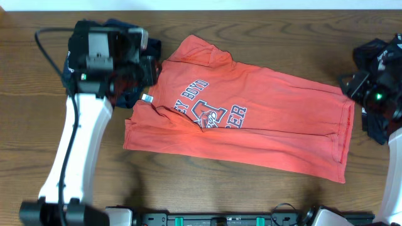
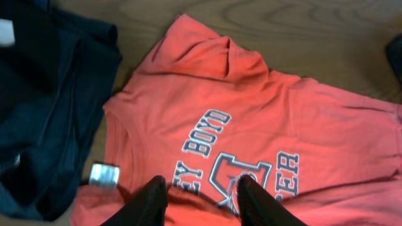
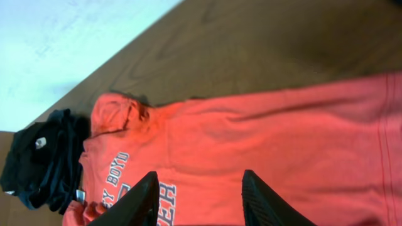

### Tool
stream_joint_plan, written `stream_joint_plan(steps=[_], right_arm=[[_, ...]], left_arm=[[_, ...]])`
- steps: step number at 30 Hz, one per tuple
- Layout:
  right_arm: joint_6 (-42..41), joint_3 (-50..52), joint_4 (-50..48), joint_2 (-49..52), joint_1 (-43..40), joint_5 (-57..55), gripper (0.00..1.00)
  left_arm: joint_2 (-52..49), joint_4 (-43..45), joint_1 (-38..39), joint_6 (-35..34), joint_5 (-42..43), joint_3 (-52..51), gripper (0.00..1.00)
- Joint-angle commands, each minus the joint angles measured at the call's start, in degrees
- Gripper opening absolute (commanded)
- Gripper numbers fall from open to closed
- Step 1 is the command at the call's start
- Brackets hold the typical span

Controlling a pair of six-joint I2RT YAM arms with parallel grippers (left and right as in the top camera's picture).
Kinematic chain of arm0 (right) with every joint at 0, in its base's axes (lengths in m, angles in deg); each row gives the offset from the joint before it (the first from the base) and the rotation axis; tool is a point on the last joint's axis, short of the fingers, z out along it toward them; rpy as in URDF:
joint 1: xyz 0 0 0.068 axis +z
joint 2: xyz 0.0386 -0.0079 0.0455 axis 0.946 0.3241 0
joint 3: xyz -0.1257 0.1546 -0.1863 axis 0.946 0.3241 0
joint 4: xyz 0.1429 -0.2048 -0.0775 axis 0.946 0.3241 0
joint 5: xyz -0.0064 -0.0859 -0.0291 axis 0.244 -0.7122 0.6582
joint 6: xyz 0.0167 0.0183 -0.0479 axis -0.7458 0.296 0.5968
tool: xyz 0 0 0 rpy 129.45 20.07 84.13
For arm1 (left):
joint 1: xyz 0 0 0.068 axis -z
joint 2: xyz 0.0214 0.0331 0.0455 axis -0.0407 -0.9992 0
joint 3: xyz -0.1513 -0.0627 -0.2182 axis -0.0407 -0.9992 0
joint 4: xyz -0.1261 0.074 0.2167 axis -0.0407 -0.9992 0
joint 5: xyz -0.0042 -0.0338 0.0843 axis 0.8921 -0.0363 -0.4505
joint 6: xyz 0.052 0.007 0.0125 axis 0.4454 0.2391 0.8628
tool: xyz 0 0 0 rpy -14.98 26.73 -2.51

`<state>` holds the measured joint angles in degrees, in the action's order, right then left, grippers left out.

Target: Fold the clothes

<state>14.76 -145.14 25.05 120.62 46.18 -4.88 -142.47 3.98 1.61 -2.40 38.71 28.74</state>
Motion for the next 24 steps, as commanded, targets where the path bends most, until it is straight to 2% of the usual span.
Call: stream_joint_plan(steps=[1,3,5,7,10,22,24], right_arm=[[-1.22,-3.78,0.96,3.13,1.81,-1.38,0.42],[-1.16,-4.26,1.79,4.17,2.51,-1.38,0.43],[-0.13,-4.24,3.3,4.83,2.89,-1.36,0.43],[1.68,-4.22,5.09,5.11,2.91,-1.42,0.44],[2.93,-4.15,7.04,5.2,2.91,-2.75,0.46],[3.15,-4.13,11.87,5.2,2.89,-7.23,0.49],[3.13,-4.13,11.98,5.2,2.91,-7.21,0.49]], left_arm=[[-7.61,-3.04,0.28,0.66,-0.48,5.6,0.47],[-10.75,-6.95,0.26,1.09,-0.48,7.87,0.52],[-12.7,-10.29,0.26,2.29,-0.66,8.04,0.62],[-15.04,-12.98,0.26,2.97,-5.44,7.72,0.66],[-18.8,-15.54,0.26,2.97,-12.13,7.28,0.66],[-28.28,-20.81,0.26,3.3,-20.48,7.21,0.65],[-29.29,-20.72,0.24,4.81,-20.5,7.21,0.6]])
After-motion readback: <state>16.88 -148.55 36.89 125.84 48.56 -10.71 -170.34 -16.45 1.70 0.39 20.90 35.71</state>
